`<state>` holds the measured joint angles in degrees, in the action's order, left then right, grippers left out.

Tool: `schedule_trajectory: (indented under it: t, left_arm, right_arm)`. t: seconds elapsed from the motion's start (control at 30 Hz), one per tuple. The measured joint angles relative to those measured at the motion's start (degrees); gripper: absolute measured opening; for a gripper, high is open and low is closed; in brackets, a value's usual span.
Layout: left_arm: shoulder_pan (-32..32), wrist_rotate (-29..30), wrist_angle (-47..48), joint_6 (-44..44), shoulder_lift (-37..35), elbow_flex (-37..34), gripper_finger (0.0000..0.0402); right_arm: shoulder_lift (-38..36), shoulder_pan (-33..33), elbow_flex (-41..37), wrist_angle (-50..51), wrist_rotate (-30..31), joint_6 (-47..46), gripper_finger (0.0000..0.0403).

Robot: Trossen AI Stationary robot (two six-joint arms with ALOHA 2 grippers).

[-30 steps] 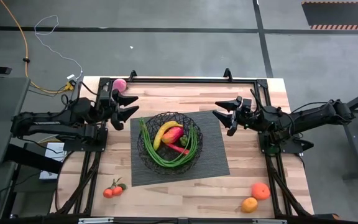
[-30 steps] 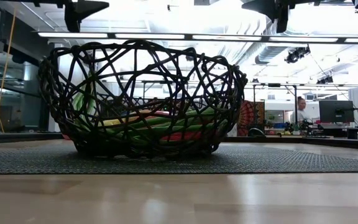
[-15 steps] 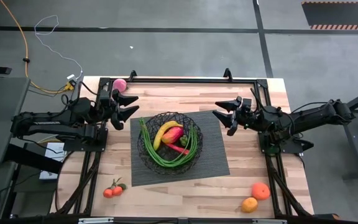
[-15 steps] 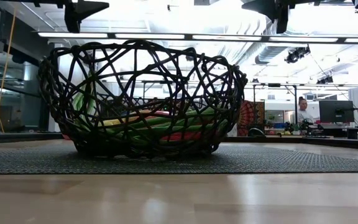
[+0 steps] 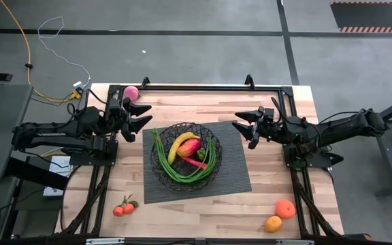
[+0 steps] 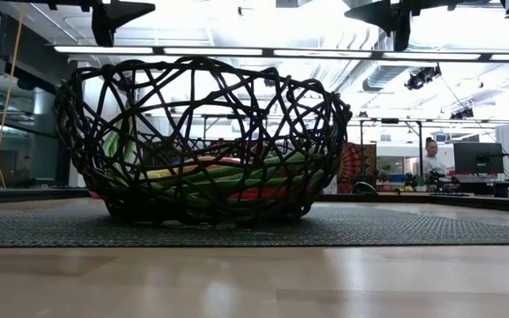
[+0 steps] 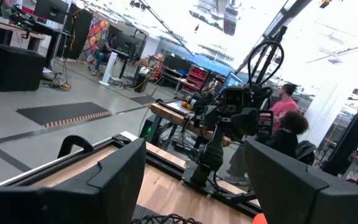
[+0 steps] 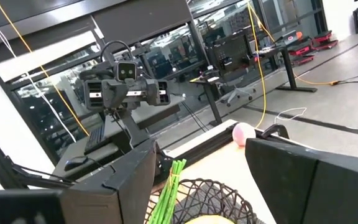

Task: Build produce basket
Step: Put the orange into the black mesh basket

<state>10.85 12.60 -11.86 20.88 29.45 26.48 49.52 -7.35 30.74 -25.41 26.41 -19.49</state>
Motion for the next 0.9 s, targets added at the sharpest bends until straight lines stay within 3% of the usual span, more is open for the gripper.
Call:
schedule_trajectory:
  t: [0.17,0.47,0.67,0.8,0.9]
  left_arm:
    - [0.0,0.0,0.0,0.0,0.0,0.0,0.0257]
    - [0.0,0.0,0.0,0.0,0.0,0.0,0.0257]
    - [0.0,0.0,0.0,0.1,0.0,0.0,0.0257]
    - [0.0,0.7,0.0,0.0,0.0,0.0,0.0257]
    - [0.0,1.4,0.0,0.0,0.0,0.0,0.0257]
  right_arm:
    - [0.0,0.0,0.0,0.4,0.0,-2.7,0.0254]
    - [0.0,0.0,0.0,5.9,-0.5,-5.4,0.0391]
    - [-0.1,0.0,0.0,7.6,-3.4,-14.3,0.0374]
    - [-0.1,0.1,0.0,8.2,-10.0,-17.0,0.037]
    - [-0.1,0.9,1.5,12.4,-17.4,-25.4,0.037]
